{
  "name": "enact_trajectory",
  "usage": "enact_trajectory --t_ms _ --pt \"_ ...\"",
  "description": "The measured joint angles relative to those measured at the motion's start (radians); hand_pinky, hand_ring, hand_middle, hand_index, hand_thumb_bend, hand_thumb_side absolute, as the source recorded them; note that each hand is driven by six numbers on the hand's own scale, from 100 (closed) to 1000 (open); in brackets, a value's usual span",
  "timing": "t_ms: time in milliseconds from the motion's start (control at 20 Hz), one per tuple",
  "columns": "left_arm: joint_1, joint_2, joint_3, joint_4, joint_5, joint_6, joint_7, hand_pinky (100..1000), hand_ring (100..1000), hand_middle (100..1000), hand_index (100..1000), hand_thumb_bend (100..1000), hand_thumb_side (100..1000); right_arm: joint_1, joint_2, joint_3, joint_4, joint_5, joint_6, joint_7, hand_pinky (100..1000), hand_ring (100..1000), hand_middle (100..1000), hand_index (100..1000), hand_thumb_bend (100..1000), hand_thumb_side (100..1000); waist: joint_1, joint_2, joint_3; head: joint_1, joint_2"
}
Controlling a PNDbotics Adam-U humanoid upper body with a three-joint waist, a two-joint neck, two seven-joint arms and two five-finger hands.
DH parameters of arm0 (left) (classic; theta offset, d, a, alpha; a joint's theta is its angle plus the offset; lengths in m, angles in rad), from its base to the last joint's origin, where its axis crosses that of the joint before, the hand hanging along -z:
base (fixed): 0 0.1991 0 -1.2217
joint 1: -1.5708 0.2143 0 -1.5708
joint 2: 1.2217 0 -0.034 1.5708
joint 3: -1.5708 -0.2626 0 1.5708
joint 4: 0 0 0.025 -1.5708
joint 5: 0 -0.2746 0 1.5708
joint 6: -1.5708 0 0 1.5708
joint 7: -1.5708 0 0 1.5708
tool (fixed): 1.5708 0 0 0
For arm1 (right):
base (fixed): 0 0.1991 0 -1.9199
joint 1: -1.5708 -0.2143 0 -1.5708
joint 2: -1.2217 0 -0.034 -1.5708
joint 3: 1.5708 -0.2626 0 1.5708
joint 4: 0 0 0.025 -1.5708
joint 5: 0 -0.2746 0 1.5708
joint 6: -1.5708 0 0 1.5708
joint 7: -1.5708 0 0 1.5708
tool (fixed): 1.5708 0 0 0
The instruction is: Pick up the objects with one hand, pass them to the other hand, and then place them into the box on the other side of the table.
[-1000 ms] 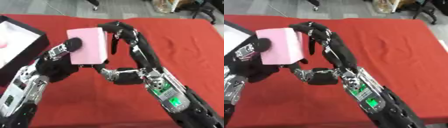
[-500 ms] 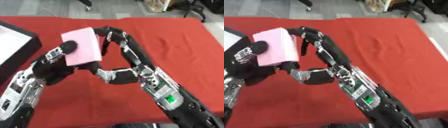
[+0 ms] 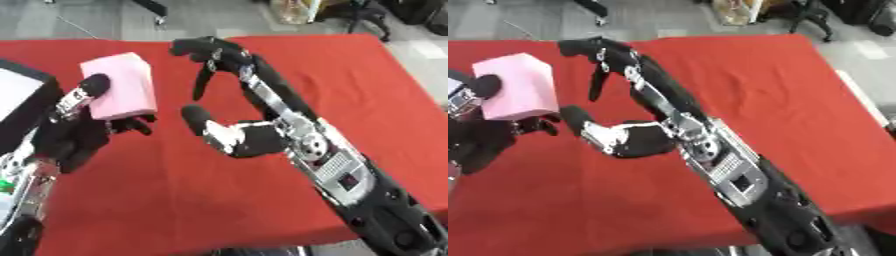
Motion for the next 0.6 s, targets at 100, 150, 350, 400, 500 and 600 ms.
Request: enact_trajectory --t_ms 100,150,350,400,500,600 --pt "0.012 0.025 0.035 -0.005 -0.006 -0.019 0.029 655 701 411 625 100 630 0.01 -0.008 -0.042 0.001 -0.014 -0.002 -0.014 852 504 811 908 242 640 0.005 -0.007 0.0 0.023 0.0" --pt "0.018 0.043 0.056 -0.014 -0.013 -0.031 0.043 656 713 421 630 100 600 0.021 -0.013 -0.064 0.002 -0.014 -0.003 -0.025 852 506 810 907 239 630 0.009 -0.01 0.0 0.043 0.0" --pt "0.056 0.126 0.146 -0.056 -0.057 -0.086 0.103 659 725 444 645 100 554 0.081 -0.029 -0.146 0.012 0.009 0.0 -0.079 848 503 801 905 225 630 0.038 -0.02 0.006 0.215 0.0" --pt "0.064 0.149 0.17 -0.062 -0.071 -0.101 0.118 660 724 446 647 100 563 0.096 -0.033 -0.159 0.015 0.02 0.0 -0.093 848 503 800 904 223 630 0.045 -0.024 0.007 0.262 0.0" --pt "0.076 0.195 0.219 -0.061 -0.102 -0.132 0.149 667 707 453 657 100 577 0.123 -0.034 -0.175 0.024 0.044 -0.001 -0.12 847 499 798 904 213 638 0.054 -0.027 0.007 0.335 0.0" --pt "0.079 0.243 0.269 -0.04 -0.132 -0.163 0.18 676 687 459 671 100 534 0.144 -0.034 -0.181 0.036 0.067 -0.004 -0.141 846 496 795 903 210 641 0.06 -0.029 0.003 0.379 0.0"
